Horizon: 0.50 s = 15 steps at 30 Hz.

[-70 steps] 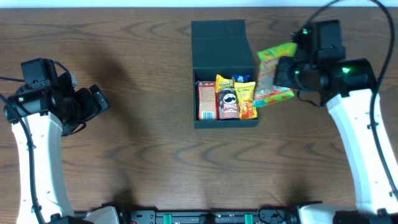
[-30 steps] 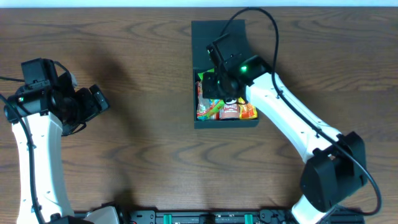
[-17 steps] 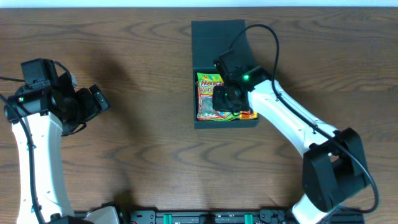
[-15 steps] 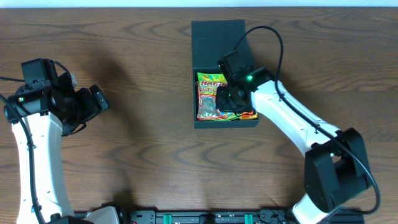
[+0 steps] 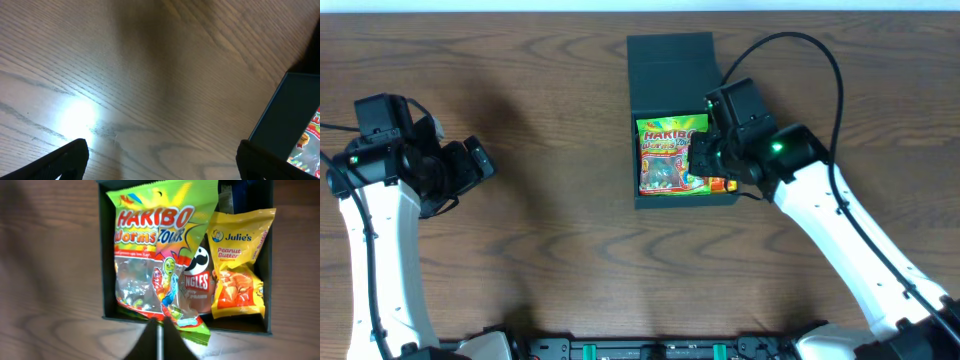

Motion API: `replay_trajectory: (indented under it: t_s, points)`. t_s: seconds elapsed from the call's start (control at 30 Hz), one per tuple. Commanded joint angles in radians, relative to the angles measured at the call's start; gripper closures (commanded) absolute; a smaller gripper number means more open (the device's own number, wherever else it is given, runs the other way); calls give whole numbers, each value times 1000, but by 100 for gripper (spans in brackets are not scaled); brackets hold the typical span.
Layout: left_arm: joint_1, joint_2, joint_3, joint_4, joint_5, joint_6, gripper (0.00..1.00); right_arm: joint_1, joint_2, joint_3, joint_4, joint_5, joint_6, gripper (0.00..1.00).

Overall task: Pack container
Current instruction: 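Push the Haribo bag down into the box with the right gripper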

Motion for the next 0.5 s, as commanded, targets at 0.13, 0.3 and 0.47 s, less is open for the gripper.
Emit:
replay_trajectory:
  t_s: [0.13,0.3,0.47]
  points:
    - [5,5,-5,-1,-1,7,5,-19,56,-85,77,18,-80,98]
    - [5,5,-5,-1,-1,7,5,-27,90,-168,169,7,-79,98]
    - [5,5,-5,-1,-1,7,5,-42,125,-264,283,7,-79,98]
